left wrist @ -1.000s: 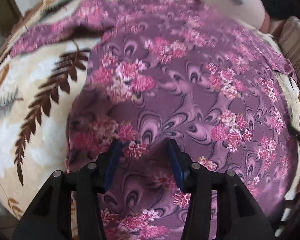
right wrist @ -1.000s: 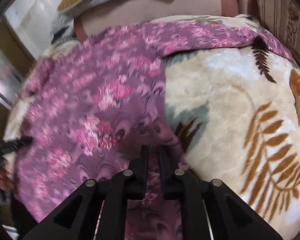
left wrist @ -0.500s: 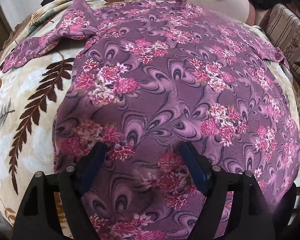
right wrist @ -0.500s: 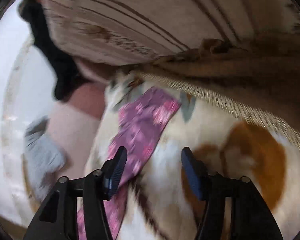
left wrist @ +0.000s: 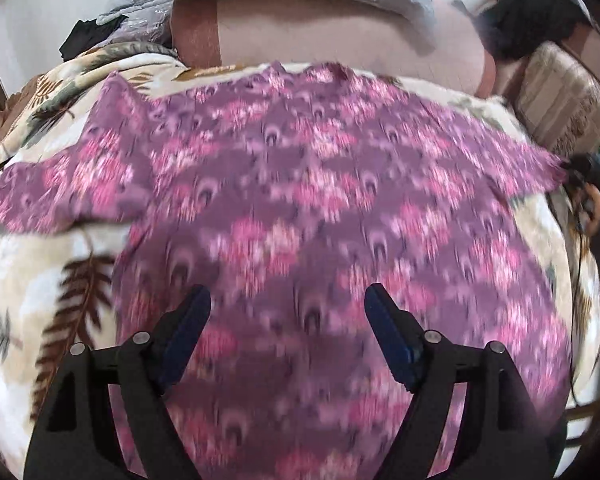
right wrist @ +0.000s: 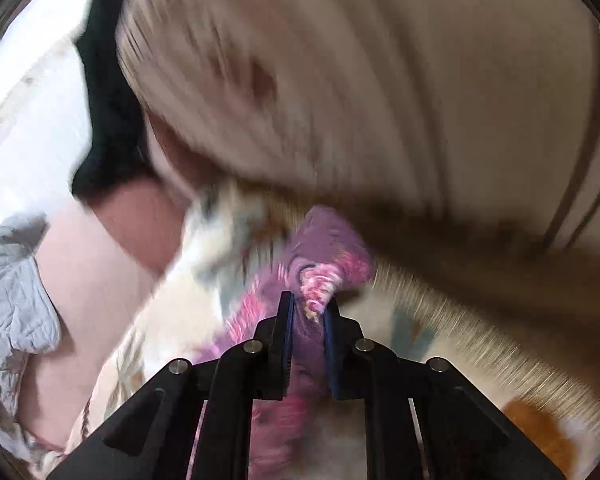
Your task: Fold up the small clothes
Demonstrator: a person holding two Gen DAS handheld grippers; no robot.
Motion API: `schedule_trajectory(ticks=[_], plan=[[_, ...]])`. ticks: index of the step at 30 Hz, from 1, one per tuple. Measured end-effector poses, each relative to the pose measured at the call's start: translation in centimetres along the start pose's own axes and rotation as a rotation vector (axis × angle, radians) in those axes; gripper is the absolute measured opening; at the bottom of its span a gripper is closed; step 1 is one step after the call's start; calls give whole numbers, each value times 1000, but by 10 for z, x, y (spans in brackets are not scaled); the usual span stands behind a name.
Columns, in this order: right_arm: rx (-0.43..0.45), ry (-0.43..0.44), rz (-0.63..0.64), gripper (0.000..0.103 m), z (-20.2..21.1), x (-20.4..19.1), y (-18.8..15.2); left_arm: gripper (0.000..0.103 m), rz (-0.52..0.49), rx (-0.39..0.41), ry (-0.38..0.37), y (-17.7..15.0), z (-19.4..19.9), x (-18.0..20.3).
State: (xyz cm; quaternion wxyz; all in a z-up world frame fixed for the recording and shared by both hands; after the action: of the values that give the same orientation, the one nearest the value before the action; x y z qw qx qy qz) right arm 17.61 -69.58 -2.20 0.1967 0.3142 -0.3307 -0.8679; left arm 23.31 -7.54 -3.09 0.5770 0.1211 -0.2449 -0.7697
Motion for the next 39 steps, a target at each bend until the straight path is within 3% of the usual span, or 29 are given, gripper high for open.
schedule_trajectory(ticks=[4, 6, 7, 9, 12, 16, 21, 29, 39], plan=[[-126, -126, 91, 13, -21, 5, -9, 79, 68, -41, 1, 13, -33, -12], [-91, -116, 95, 13, -14, 1, -11, 79, 102, -96, 19, 12, -53, -17], [-73, -104, 98, 13, -11, -4, -11, 79, 92, -78, 30, 13, -54, -16], [-37, -63, 133, 13, 6, -22, -9, 79, 63, -66, 18, 15, -52, -12], [7, 51, 190, 13, 35, -59, -12, 79, 100, -76, -40, 19, -51, -15], [-4, 198, 252, 13, 67, -113, -31, 79, 155, -86, -103, 23, -51, -22], [-85, 334, 327, 13, 90, -186, -85, 79, 176, -85, -155, 15, -46, -25], [-228, 475, 421, 13, 120, -286, -186, 79, 236, -113, -251, 7, -34, -47], [-438, 637, 523, 14, 151, -372, -317, 79, 311, -86, -294, 10, -15, -86]])
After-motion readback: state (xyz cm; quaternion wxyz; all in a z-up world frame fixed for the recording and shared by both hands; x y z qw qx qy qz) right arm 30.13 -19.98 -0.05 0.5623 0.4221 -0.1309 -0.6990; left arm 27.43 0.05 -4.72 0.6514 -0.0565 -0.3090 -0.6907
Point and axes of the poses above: each gripper's, at about its wrist camera, not at the fingertips, and z roughly against the way its jaws point, x to its right, y to its top, the point moved 4 cm from there along -z, roughly the way its jaws point, and after that the axes turned 3 degrees about z, right-handed, at the moved point
